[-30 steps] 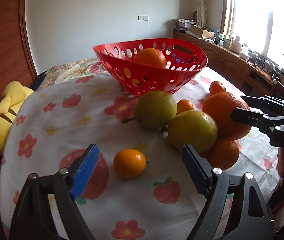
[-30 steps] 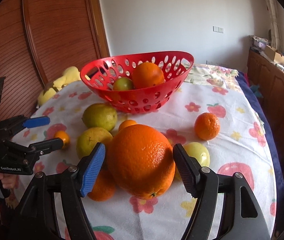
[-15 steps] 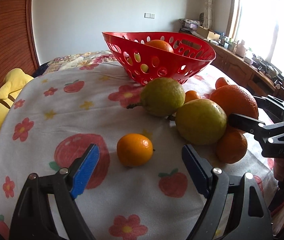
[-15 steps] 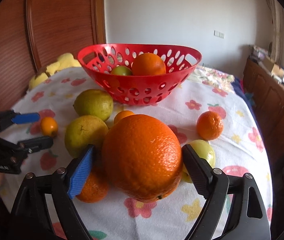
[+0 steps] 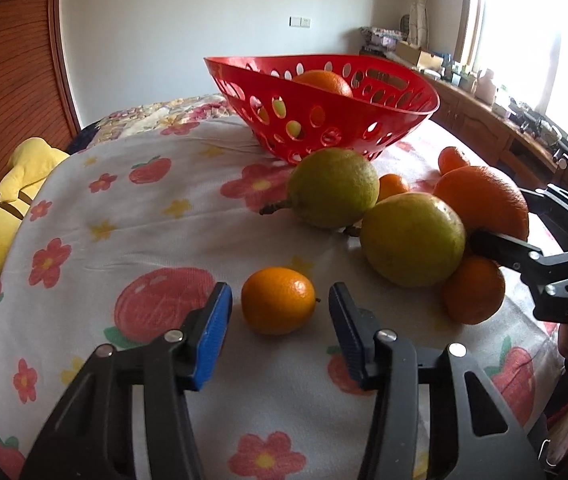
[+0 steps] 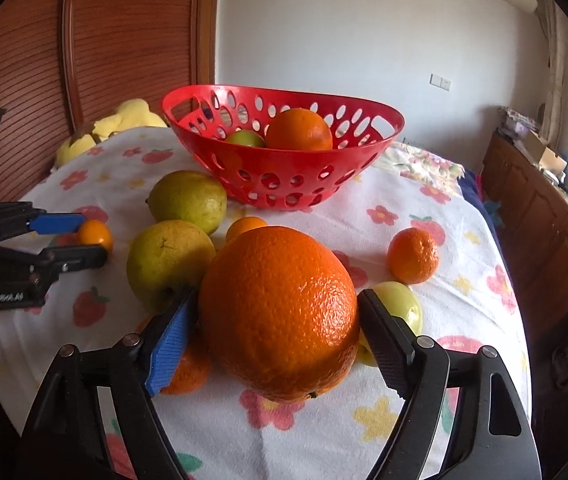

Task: Organize fruits
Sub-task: 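Close the right tool on another large orange while the left tool approaches a small mandarin, then close the left tool on the small mandarin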

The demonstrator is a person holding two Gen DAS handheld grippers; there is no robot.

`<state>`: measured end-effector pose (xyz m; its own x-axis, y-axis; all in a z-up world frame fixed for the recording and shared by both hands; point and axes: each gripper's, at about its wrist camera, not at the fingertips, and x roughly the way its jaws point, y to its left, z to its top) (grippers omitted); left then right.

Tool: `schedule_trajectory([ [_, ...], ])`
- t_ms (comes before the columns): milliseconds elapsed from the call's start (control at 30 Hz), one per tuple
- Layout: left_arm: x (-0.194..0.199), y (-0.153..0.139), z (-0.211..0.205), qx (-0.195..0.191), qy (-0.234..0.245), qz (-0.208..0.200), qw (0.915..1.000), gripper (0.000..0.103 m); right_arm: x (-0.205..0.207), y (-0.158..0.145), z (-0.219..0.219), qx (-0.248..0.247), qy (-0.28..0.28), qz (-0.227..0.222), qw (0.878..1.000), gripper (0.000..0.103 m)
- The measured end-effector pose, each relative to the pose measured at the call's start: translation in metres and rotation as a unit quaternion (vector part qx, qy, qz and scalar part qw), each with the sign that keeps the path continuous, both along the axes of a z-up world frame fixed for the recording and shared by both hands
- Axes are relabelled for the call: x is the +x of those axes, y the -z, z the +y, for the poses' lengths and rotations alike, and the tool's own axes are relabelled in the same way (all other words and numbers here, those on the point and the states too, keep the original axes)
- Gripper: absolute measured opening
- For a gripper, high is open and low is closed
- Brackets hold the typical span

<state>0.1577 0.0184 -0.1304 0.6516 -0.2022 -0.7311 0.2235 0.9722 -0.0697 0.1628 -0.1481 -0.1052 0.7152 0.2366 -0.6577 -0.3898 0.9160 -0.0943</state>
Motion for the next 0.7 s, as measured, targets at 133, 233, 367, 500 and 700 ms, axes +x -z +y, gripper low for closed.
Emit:
schedule_trajectory([
  [133, 0.002, 0.001, 0.002, 0.007, -0.002, 0.009, 0.9999, 0.048, -0.002, 0.002, -0.004, 0.013, -0.002, -0.004, 1.0, 0.083],
  [233, 0.004, 0.003, 0.004, 0.001, -0.003, 0.016, 0.9999, 0.049, -0.002, 0.002, -0.006, 0.015, -0.002, -0.003, 1.0, 0.083],
  [367, 0.005, 0.005, 0.003, 0.004, -0.005, 0.019, 0.9998, 0.049, -0.002, 0.002, -0.005, 0.015, -0.002, -0.004, 1.0, 0.083],
  [500, 0.006, 0.01, 0.001, 0.008, -0.004, 0.028, 0.9996, 0.049, -0.001, 0.002, -0.006, 0.016, -0.002, -0.003, 1.0, 0.083],
  [700, 0.005, 0.011, 0.003, 0.007, -0.005, 0.025, 0.9997, 0.038, -0.001, 0.002, -0.006, 0.016, -0.002, -0.003, 1.0, 0.083],
])
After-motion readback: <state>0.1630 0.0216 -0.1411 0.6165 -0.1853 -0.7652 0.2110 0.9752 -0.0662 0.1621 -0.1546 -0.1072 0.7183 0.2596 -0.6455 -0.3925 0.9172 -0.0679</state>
